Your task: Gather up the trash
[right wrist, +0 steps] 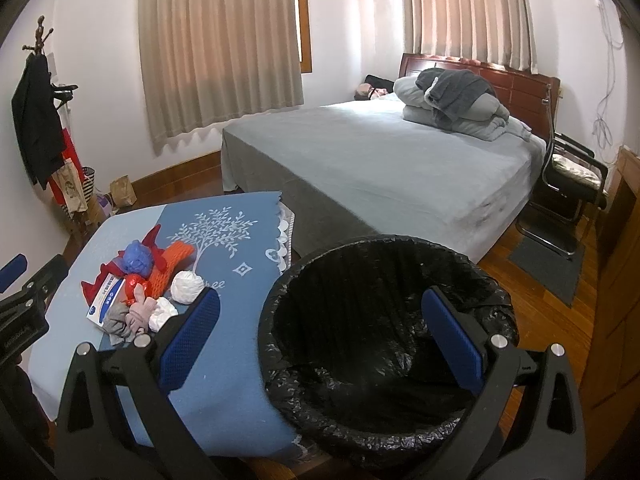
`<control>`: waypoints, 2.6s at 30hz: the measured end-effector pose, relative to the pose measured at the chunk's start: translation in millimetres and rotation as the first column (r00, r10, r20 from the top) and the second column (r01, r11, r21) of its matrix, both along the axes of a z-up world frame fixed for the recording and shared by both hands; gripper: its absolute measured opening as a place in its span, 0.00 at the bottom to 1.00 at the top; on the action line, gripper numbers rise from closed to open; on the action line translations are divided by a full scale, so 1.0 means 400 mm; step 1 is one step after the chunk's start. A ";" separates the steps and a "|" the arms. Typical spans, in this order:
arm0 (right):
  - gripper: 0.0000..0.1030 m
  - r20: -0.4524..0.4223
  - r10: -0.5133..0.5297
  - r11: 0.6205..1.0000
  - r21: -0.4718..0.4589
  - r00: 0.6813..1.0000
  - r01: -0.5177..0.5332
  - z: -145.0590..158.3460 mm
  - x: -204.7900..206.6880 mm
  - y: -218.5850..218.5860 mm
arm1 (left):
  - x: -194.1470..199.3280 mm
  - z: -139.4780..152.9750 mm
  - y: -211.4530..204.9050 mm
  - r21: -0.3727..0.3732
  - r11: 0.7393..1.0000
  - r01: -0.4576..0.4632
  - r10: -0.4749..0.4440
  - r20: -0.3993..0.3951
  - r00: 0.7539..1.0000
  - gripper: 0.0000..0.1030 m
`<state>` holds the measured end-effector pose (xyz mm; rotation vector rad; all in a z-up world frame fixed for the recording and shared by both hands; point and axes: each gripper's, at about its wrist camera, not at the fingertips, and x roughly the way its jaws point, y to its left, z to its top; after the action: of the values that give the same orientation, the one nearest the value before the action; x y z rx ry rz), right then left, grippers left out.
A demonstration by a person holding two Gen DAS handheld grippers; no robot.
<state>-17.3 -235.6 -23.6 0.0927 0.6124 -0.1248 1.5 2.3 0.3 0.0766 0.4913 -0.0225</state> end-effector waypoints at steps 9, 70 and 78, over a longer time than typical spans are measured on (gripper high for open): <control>0.95 0.004 0.035 0.999 0.007 0.999 -0.035 -0.010 0.024 0.022 | 0.002 -0.028 0.025 -0.003 1.000 -0.009 0.009 -0.006 1.000 0.94; 0.33 -0.228 0.558 0.829 0.108 0.798 -0.549 -0.376 0.331 0.449 | 0.126 -0.293 0.292 0.025 0.988 -0.151 0.153 -0.143 0.978 0.93; 0.28 -0.188 0.542 0.841 0.114 0.819 -0.530 -0.327 0.303 0.398 | 0.126 -0.293 0.244 0.015 0.996 -0.089 0.090 -0.146 0.985 0.87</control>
<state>104.1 -76.4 -154.5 -0.0432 0.8380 0.4406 51.9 100.0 -116.9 0.0611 0.6419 0.0626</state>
